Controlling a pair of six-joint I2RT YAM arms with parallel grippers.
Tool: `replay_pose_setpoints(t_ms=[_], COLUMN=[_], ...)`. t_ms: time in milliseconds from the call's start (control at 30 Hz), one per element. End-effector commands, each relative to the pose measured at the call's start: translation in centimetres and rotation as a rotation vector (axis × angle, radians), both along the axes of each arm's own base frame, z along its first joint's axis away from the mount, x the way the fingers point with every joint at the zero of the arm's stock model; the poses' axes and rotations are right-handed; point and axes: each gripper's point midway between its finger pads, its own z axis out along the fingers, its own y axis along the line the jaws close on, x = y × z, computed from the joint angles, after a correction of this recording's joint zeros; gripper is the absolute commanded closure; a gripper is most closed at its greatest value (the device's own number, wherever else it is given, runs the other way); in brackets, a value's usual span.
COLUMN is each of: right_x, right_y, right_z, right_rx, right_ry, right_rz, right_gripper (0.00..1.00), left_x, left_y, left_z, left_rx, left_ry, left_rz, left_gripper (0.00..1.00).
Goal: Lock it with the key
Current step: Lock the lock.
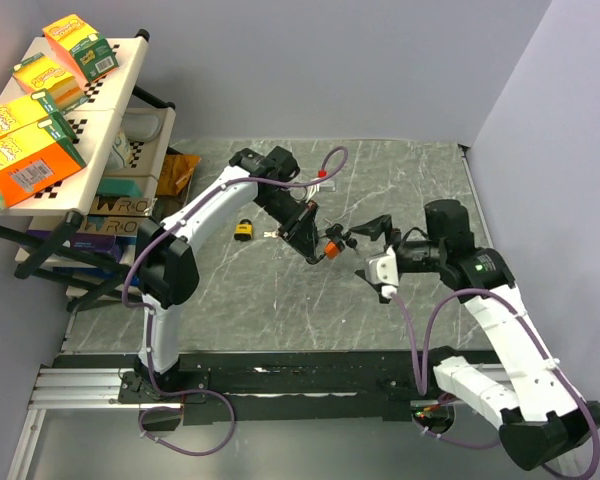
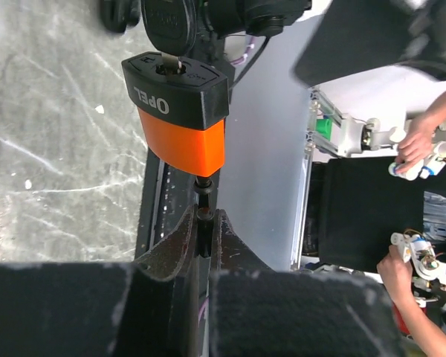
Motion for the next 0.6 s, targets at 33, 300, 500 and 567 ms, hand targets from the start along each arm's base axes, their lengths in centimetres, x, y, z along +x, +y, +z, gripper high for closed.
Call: replay_pose_setpoints(t_ms=[33,300,500,567], right_x=[0.8,1.3,2.6,2.8], right_y=[1.6,2.7,2.9,2.8], right_z=[0.0,-2.9,-3.7,-4.1], right_rx=[-0.046,-0.18,-0.241,-0.268], right_ry=[-0.137,0.006,0.056,0.068], right_rz=[0.087,0.157,0.158,0.166], right_gripper=[0.02,0.06,0.25,0.37], left_x=[-1.5,-1.6,-1.7,-1.7], left_y=[-0.6,-0.9,-1.0,-0.9], left_z=[3.2,3.3,3.3,3.3], left_rx=[-0.096,-0.081,-0.078,-0.074], left_ry=[0.003,-0.051,-0.075,-0.085], left_rz=[-0.047,-0.059,-0.065,-0.066], left_gripper=[0.99,0.99,0.99,0.99])
